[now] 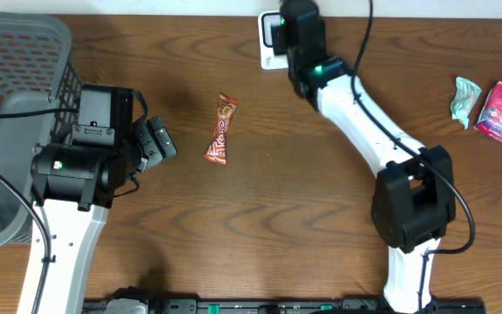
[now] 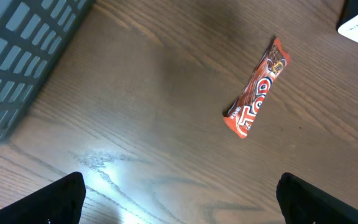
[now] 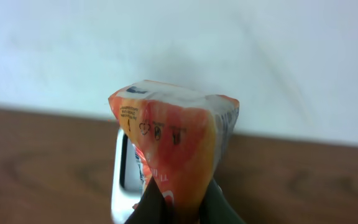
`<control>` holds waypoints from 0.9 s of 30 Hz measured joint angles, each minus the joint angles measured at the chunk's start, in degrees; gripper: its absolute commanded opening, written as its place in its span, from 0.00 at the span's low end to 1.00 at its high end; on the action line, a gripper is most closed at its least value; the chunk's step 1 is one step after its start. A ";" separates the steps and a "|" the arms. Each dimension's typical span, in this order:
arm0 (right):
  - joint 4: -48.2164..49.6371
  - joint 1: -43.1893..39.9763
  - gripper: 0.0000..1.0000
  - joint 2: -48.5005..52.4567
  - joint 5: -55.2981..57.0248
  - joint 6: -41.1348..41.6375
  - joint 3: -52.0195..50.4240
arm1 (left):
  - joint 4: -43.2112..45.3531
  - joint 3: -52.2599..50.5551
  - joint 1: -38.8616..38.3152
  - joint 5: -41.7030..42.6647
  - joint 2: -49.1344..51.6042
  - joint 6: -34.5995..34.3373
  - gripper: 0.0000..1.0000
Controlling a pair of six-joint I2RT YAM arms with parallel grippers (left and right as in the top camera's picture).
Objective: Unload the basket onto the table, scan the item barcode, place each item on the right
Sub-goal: 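Raise the tissue pack up to the scanner with the right gripper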
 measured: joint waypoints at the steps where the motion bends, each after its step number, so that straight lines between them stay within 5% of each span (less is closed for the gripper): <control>1: -0.52 -0.22 0.01 0.46 0.00 -0.52 1.73 | 0.00 0.00 0.00 0.00 0.00 0.00 0.98; 15: -3.58 -0.46 0.01 14.73 2.38 -7.28 8.22 | 0.00 0.00 0.00 0.00 0.00 0.00 0.98; 27: -5.40 -0.48 0.01 15.43 6.16 -7.87 9.99 | 0.00 0.00 0.00 0.00 0.00 0.00 0.98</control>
